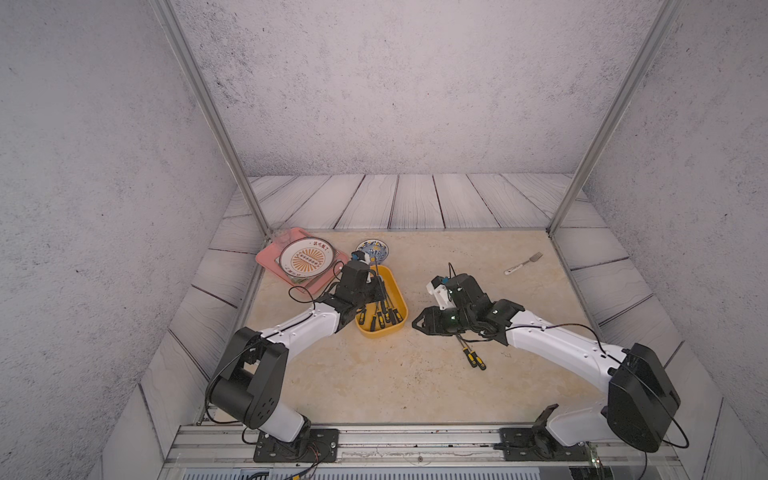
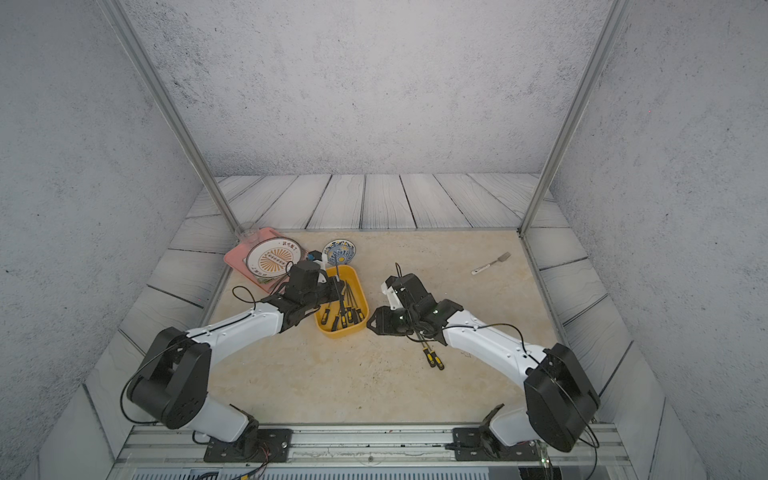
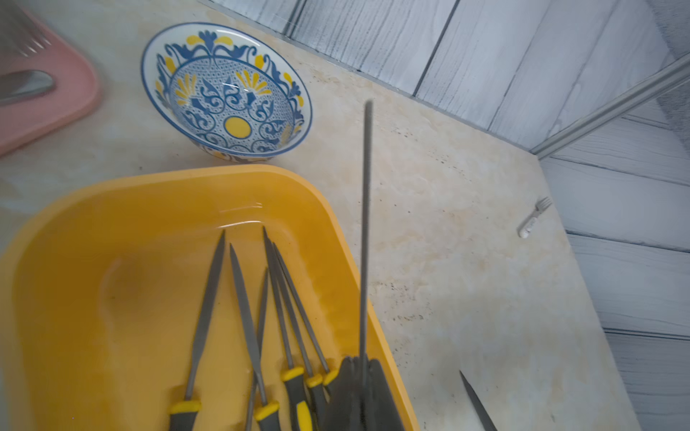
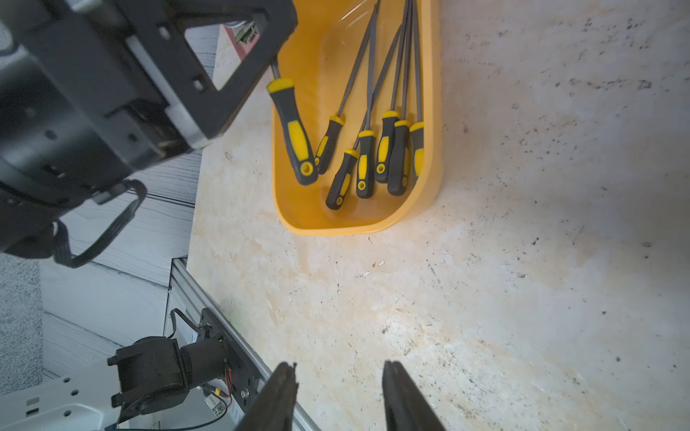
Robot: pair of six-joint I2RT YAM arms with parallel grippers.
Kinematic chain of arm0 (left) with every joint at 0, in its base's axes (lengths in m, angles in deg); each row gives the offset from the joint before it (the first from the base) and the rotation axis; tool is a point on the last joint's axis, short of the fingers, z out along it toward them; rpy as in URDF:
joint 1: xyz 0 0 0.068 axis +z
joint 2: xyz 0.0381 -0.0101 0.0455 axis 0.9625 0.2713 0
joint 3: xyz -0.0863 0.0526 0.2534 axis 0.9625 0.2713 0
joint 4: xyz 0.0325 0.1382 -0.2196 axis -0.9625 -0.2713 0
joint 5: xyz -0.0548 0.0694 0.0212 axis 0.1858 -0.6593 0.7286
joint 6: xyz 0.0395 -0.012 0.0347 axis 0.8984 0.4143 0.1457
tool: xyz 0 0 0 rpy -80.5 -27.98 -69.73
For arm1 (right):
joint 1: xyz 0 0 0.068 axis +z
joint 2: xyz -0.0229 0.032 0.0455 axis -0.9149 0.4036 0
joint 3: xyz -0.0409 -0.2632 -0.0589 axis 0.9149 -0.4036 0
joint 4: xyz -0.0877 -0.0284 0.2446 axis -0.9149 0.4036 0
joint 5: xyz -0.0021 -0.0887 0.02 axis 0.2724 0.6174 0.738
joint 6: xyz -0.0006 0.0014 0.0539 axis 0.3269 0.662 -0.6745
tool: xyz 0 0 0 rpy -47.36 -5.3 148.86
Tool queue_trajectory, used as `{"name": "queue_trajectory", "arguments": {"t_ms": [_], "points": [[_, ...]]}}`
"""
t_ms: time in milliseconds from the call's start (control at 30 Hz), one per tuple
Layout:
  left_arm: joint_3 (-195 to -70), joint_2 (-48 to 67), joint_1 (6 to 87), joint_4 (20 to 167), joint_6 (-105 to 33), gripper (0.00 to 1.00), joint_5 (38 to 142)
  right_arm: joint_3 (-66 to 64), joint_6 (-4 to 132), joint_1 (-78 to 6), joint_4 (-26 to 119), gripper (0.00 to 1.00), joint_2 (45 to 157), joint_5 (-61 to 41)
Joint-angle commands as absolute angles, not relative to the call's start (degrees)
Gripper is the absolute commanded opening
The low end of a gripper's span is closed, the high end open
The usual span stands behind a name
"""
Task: Put the file tool into the storage box
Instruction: Place the file tool in the storage box, then pick up the file tool from the center of the board.
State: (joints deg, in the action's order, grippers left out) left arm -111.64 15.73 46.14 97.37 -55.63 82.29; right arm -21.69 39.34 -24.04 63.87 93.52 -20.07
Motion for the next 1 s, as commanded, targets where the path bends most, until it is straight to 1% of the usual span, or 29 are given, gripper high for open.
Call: {"name": "queue_trajectory", "arguments": {"t_ms": [0, 133, 233, 267, 467, 700, 800, 967], "points": [[-112.24, 19.14, 46.22, 91.24, -54.78, 0.07, 76.20, -22.29, 40.25, -24.14, 65.00, 0.43, 92.85, -18.33], [-111.14, 20.50, 46.22, 89.08, -56.67, 0.29, 74.24, -22.17, 40.69, -24.18, 67.09, 0.44, 93.06, -16.23], [-110.62, 19.14, 46.14, 88.03, -56.78, 0.38, 73.57, -21.48, 41.65, -24.27, 70.99, 0.46, 92.76, -12.48], [-110.32, 18.26, 46.15, 87.73, -56.77, 0.39, 73.27, -21.20, 41.81, -24.27, 72.77, 0.46, 92.71, -10.63], [-107.81, 11.54, 46.13, 85.05, -58.35, 0.39, 73.81, -20.95, 40.08, -25.18, 85.91, 0.48, 92.88, 2.87], [-102.90, 4.66, 46.09, 84.54, -60.20, 0.39, 76.41, -24.22, 38.29, -26.10, 93.13, 0.48, 94.78, 10.83], [-102.28, 4.42, 46.12, 84.52, -60.23, 0.39, 77.19, -25.26, 38.64, -26.58, 93.32, 0.48, 95.88, 11.44], [-101.96, 4.92, 46.05, 84.89, -61.07, 0.39, 77.80, -26.57, 38.91, -26.69, 90.67, 0.48, 99.07, 7.60]]}}
